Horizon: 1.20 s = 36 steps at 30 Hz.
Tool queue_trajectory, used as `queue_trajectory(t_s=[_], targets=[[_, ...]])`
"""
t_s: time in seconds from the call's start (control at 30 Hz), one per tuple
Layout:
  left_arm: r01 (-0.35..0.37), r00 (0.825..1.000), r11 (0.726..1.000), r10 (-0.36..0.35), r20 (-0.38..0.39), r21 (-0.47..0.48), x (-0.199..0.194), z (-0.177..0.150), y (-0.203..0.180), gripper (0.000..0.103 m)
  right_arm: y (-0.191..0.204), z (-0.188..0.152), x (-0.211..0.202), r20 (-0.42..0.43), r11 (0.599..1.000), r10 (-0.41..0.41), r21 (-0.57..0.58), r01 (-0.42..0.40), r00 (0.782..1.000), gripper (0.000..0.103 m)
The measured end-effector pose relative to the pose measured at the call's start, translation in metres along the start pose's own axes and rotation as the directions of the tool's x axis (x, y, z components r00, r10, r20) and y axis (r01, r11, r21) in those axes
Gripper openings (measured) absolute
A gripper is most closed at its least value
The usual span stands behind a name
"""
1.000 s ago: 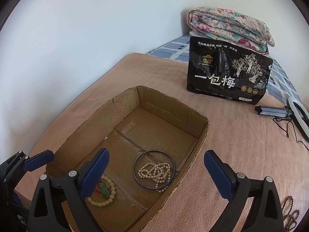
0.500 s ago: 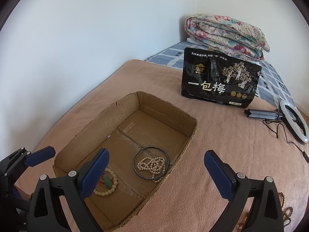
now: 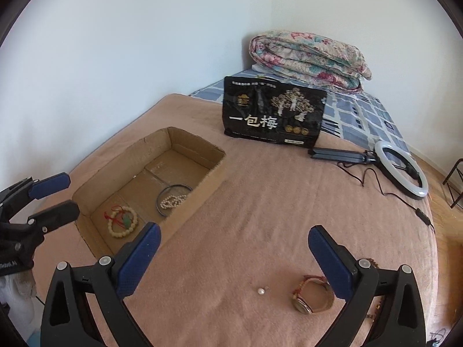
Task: Organize jewelry
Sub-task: 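Move the left tool to the pearl earring while the right tool approaches the red-strap watch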
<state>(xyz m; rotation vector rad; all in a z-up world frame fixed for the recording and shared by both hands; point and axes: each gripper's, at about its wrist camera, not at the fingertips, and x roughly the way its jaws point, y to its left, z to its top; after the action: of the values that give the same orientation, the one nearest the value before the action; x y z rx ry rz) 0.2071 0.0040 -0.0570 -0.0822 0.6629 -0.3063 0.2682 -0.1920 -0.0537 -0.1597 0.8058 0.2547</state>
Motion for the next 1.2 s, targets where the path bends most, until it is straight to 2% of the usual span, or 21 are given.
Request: queue_trajectory(t_s=[0.3,0.53,0.77,0.9,0.97,1.0,1.03,1.2], targets=[[0.069,0.997,0.996,-0.067,-0.021,0.065,0.01,-0.004,-0.053,0.066,-0.075,-0.056,-0.042,-0.028,0.993,-0.056,0.106,0.058,0.998,0.103],[0.125,0.991,0.987,-0.119,-0.058,0.103,0.027,-0.012,-0.091,0.066,-0.11,-0.094,-0.054,-0.066,0.984,-0.088,0.15,0.097,0.994,0.103],[0.155,0.985,0.977,-0.14,-0.105,0.15,0.049,-0.026,-0.123,0.066,-0.122,-0.114,-0.046,-0.081,0.98,-0.061,0.182,0.075,0.995,0.103],[0.17,0.978,0.972,-0.146,-0.147,0.163,0.067,-0.036,-0.133,0.066,-0.122,-0.117,-0.033,-0.087,0.984,-0.018,0.176,0.033,0.996,0.102],[0.178,0.974,0.972,-0.151,-0.168,0.157,0.077,-0.041,-0.135,0.066,-0.123,-0.119,-0.025,-0.095,0.983,0.006,0.184,0.011,0.995,0.099],[0.186,0.971,0.971,-0.158,-0.176,0.15,0.081,-0.042,-0.135,0.062,-0.124,-0.119,-0.021,-0.101,0.982,0.019,0.189,0.001,0.995,0.095],[0.193,0.969,0.97,-0.165,-0.186,0.146,0.086,-0.043,-0.135,0.053,-0.124,-0.12,-0.016,-0.107,0.981,0.032,0.192,-0.011,0.994,0.092],[0.211,0.957,0.967,-0.175,-0.23,0.145,0.11,-0.049,-0.138,0.04,-0.12,-0.12,0.006,-0.129,0.985,0.062,0.168,-0.04,0.99,0.085]])
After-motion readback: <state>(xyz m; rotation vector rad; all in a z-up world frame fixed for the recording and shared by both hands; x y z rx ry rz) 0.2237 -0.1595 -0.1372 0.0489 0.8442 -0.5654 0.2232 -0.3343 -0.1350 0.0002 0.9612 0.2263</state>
